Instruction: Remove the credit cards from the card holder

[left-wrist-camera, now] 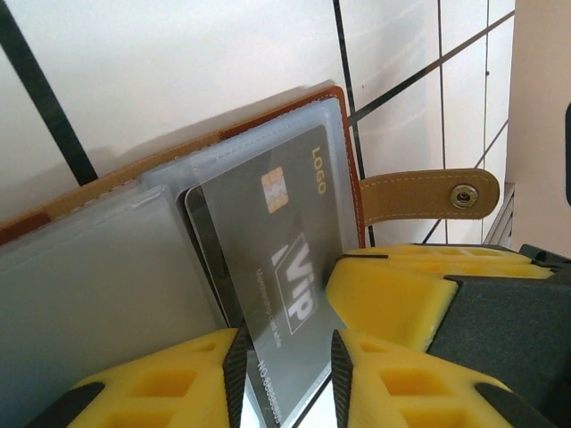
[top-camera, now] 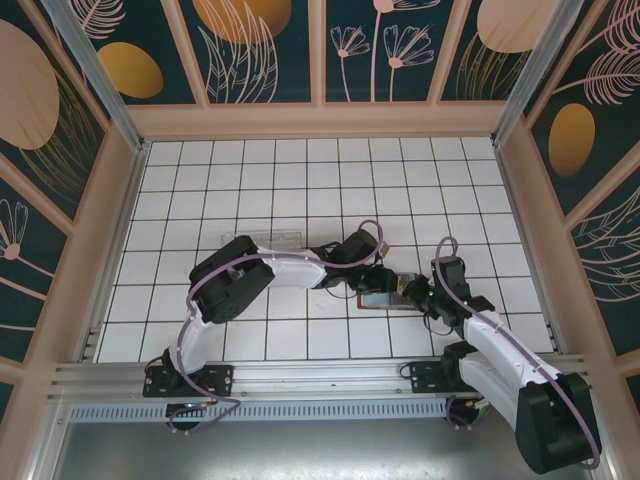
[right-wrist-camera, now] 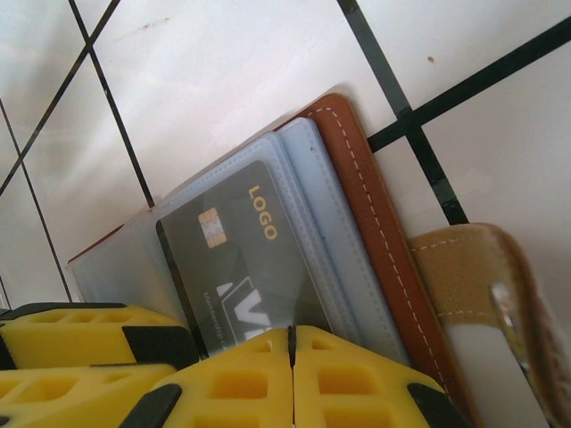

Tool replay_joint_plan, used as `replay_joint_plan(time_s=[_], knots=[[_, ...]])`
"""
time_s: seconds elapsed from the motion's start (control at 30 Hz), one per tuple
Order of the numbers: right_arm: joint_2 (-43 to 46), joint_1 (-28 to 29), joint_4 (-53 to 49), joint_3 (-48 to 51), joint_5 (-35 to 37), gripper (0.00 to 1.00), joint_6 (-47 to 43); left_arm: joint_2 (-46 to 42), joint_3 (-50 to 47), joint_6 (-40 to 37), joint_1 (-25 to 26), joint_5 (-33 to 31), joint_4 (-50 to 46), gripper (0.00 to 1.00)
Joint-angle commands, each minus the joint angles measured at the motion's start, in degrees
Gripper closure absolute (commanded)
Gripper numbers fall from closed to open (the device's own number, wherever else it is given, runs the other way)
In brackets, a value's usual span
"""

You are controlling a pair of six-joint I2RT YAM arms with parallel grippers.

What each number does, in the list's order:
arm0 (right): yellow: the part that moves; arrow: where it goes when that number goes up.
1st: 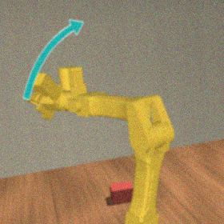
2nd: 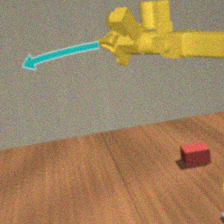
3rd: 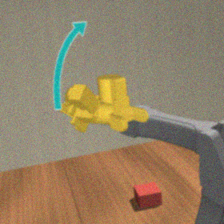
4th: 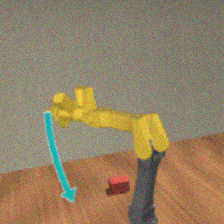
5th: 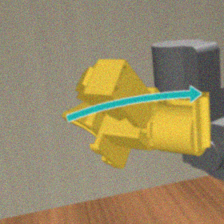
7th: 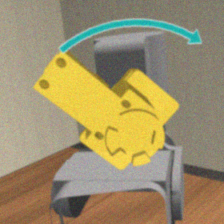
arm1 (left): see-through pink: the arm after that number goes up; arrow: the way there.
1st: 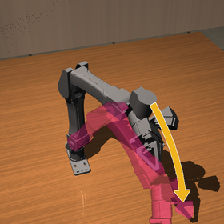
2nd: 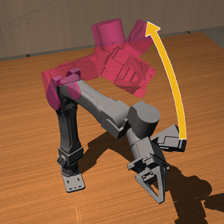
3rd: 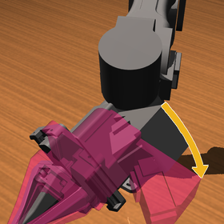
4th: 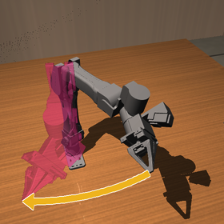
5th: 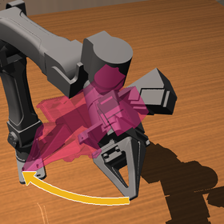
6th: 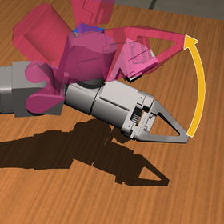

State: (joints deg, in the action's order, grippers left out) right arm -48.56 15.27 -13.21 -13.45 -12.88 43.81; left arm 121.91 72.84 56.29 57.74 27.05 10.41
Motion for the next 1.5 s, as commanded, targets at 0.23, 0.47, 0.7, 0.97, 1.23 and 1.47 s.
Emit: replay_joint_plan(time_s=[0.23,0.47,0.7,0.97,1.23,1.47], knots=[[0.40,0.76,-0.52,-0.13,1.39,0.92,0.49,1.80,2.41,-1.40,0.40,-3.46,-8.61,0.66],[3.03,0.81,-3.15,-2.52,3.77,0.88,0.07,-1.99,-1.31,-4.36,-0.46,-8.54,-12.88,0.66],[1.01,2.32,-1.95,-4.24,2.53,0.86,-1.18,-5.92,-8.71,-6.51,-2.66,-9.89,-12.78,0.67],[-6.65,11.70,4.96,-8.00,1.29,0.85,-2.54,-11.08,-11.14,-11.73,-4.18,-9.63,-14.55,0.64],[-13.31,12.99,5.96,-10.81,1.28,0.85,-5.05,-14.36,-10.96,-6.33,-4.12,-6.40,-7.92,0.63],[-18.01,13.04,6.93,-10.39,1.03,0.87,-5.98,-14.10,-10.96,-3.75,-4.19,-5.35,-5.22,0.63]])
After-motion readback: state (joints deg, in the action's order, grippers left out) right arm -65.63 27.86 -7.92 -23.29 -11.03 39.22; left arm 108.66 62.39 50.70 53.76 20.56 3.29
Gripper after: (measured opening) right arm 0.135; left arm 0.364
